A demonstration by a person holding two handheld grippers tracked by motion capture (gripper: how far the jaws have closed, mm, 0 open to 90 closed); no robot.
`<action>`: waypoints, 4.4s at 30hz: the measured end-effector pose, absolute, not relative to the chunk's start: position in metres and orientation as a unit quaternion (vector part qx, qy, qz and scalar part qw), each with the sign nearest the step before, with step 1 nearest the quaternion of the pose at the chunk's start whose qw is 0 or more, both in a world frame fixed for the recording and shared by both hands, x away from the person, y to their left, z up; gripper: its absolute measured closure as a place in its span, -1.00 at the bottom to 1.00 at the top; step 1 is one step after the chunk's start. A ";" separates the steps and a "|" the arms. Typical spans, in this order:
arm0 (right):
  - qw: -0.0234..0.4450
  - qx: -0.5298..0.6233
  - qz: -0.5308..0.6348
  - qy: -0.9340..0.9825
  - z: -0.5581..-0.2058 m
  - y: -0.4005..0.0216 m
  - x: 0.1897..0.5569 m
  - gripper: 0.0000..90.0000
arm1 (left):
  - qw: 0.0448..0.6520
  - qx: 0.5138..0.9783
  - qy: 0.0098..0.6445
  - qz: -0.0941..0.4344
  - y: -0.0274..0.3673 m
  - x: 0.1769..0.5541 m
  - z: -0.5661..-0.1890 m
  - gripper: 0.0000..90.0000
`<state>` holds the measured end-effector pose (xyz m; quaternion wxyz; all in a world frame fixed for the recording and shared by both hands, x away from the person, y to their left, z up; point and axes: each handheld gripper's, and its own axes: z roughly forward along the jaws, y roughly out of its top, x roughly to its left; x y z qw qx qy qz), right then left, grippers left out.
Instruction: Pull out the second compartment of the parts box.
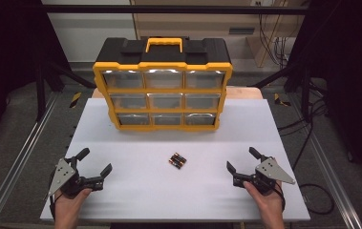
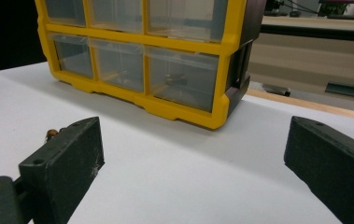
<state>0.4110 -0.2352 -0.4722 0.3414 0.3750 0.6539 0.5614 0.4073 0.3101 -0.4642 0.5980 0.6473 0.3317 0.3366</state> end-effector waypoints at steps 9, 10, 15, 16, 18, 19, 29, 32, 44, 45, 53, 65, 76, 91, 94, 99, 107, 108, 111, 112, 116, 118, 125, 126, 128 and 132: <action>0.344 0.375 0.543 0.668 -0.471 -0.230 0.411 -0.86 | 0.594 0.652 0.331 0.335 0.308 0.408 -0.465 -1.00; 0.343 0.376 0.537 0.673 -0.470 -0.227 0.411 -0.85 | 0.593 0.651 0.332 0.337 0.310 0.408 -0.465 -1.00; 0.351 0.372 0.520 0.684 -0.467 -0.218 0.413 -0.83 | 0.595 0.647 0.336 0.339 0.315 0.408 -0.464 -1.00; 0.350 0.370 0.507 0.695 -0.465 -0.213 0.415 -0.83 | 0.595 0.648 0.334 0.339 0.315 0.408 -0.464 -1.00; 0.348 0.366 0.504 0.701 -0.462 -0.209 0.416 -0.83 | 0.595 0.649 0.333 0.337 0.314 0.408 -0.464 -1.00; 0.348 0.366 0.504 0.701 -0.462 -0.209 0.416 -0.83 | 0.595 0.649 0.333 0.337 0.314 0.408 -0.464 -1.00; 0.372 0.326 0.458 0.739 -0.424 -0.175 0.429 -0.83 | 0.592 0.663 0.320 0.329 0.304 0.408 -0.466 -1.00; 0.389 0.305 0.434 0.753 -0.403 -0.162 0.438 -0.81 | 0.589 0.667 0.316 0.329 0.301 0.408 -0.466 -1.00; 0.419 0.268 0.397 0.771 -0.382 -0.139 0.465 -0.79 | 0.579 0.674 0.312 0.336 0.297 0.409 -0.466 -1.00; 0.419 0.268 0.397 0.771 -0.382 -0.139 0.465 -0.79 | 0.580 0.673 0.312 0.337 0.298 0.408 -0.466 -1.00; 0.441 0.253 0.388 0.769 -0.370 -0.120 0.472 -0.75 | 0.583 0.666 0.316 0.341 0.302 0.408 -0.466 -1.00; 0.488 0.226 0.325 0.778 -0.361 -0.094 0.489 -0.67 | 0.591 0.659 0.308 0.349 0.299 0.406 -0.463 -0.99; 0.509 0.180 0.293 0.789 -0.357 -0.060 0.495 -0.69 | 0.584 0.665 0.312 0.344 0.299 0.407 -0.465 -0.99; 0.545 0.164 0.272 0.776 -0.347 -0.044 0.501 -0.38 | 0.583 0.668 0.307 0.346 0.296 0.406 -0.465 -0.98; 0.548 0.173 0.279 0.770 -0.341 -0.046 0.503 -0.38 | 0.585 0.665 0.310 0.345 0.297 0.406 -0.464 -0.98; 0.557 0.175 0.273 0.765 -0.341 -0.045 0.505 -0.36 | 0.586 0.665 0.310 0.344 0.297 0.407 -0.464 -0.98; 0.578 0.163 0.257 0.757 -0.340 -0.042 0.511 -0.14 | 0.583 0.669 0.307 0.344 0.295 0.408 -0.465 -0.98; 0.590 0.155 0.251 0.752 -0.340 -0.040 0.514 -0.09 | 0.583 0.669 0.307 0.344 0.295 0.408 -0.465 -0.98; 0.602 0.151 0.246 0.745 -0.338 -0.039 0.515 -0.02 | 0.582 0.669 0.307 0.344 0.295 0.407 -0.465 -0.98; 0.606 0.152 0.242 0.742 -0.336 -0.038 0.515 0.00 | 0.583 0.669 0.308 0.344 0.295 0.407 -0.465 -0.98; 0.626 0.144 0.236 0.729 -0.332 -0.034 0.517 0.08 | 0.584 0.667 0.309 0.345 0.296 0.407 -0.465 -0.98; 0.636 0.138 0.227 0.725 -0.330 -0.031 0.518 0.10 | 0.583 0.667 0.309 0.345 0.297 0.407 -0.465 -0.98; 0.666 0.114 0.203 0.709 -0.322 -0.022 0.523 0.19 | 0.581 0.669 0.308 0.346 0.296 0.407 -0.465 -0.97; 0.670 0.109 0.199 0.707 -0.321 -0.020 0.523 0.20 | 0.581 0.669 0.308 0.346 0.296 0.407 -0.465 -0.97; 0.674 0.103 0.193 0.705 -0.320 -0.019 0.524 0.21 | 0.580 0.669 0.309 0.346 0.296 0.407 -0.465 -0.97; 0.691 0.096 0.178 0.694 -0.318 -0.014 0.527 0.26 | 0.578 0.671 0.307 0.348 0.296 0.407 -0.465 -0.97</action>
